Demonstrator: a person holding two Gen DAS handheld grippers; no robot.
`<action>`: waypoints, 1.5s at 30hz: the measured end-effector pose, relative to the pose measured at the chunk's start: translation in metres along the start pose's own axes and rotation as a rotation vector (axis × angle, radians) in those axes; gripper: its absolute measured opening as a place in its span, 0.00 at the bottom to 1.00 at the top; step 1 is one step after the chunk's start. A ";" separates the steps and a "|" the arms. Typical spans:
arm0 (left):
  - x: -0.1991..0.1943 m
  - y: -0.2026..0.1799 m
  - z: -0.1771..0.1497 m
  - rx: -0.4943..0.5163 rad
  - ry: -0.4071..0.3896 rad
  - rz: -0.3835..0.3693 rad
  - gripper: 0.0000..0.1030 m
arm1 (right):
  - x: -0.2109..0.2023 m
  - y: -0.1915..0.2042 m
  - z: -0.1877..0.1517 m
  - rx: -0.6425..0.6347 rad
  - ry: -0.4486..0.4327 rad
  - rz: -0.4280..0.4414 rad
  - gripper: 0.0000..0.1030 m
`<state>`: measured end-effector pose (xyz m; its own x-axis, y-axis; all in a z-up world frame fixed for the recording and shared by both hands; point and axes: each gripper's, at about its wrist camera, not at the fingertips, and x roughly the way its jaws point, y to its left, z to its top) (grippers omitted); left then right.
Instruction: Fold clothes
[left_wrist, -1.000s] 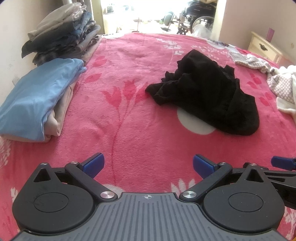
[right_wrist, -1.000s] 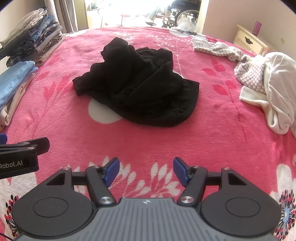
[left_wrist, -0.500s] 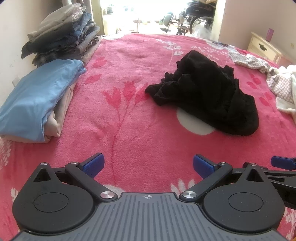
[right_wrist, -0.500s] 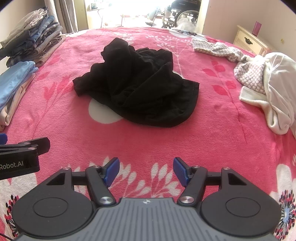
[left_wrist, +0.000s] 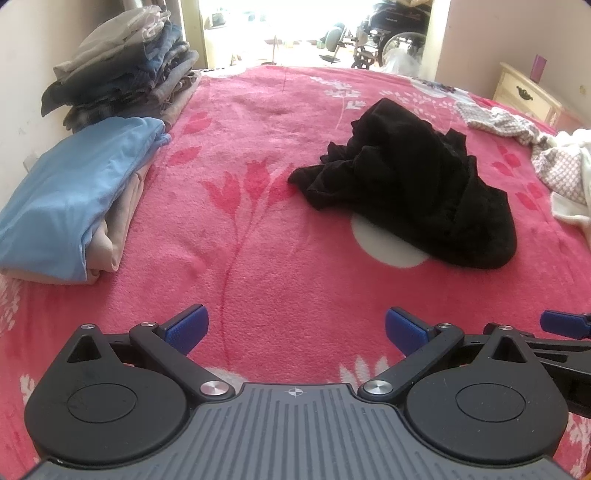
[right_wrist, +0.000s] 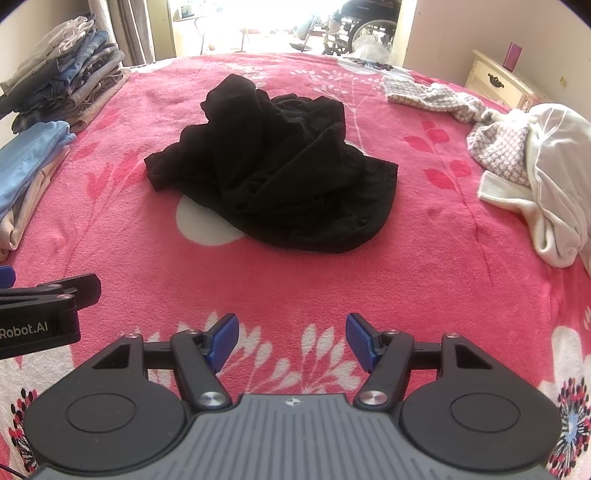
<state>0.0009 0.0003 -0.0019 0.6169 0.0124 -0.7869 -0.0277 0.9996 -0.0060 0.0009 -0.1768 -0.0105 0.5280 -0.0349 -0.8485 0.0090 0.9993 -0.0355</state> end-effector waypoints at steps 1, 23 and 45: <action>0.000 0.000 0.000 0.000 0.001 0.000 1.00 | 0.000 0.000 0.000 0.000 0.000 0.000 0.65; 0.017 -0.002 0.003 0.028 -0.074 0.001 1.00 | 0.016 -0.013 0.007 0.020 -0.026 -0.005 0.65; 0.135 -0.064 0.118 0.179 -0.159 -0.315 0.55 | 0.169 -0.128 0.177 0.357 -0.097 0.405 0.48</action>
<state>0.1790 -0.0590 -0.0348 0.6878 -0.3062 -0.6582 0.3117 0.9434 -0.1131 0.2397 -0.3082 -0.0557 0.6249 0.3378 -0.7039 0.0671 0.8750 0.4794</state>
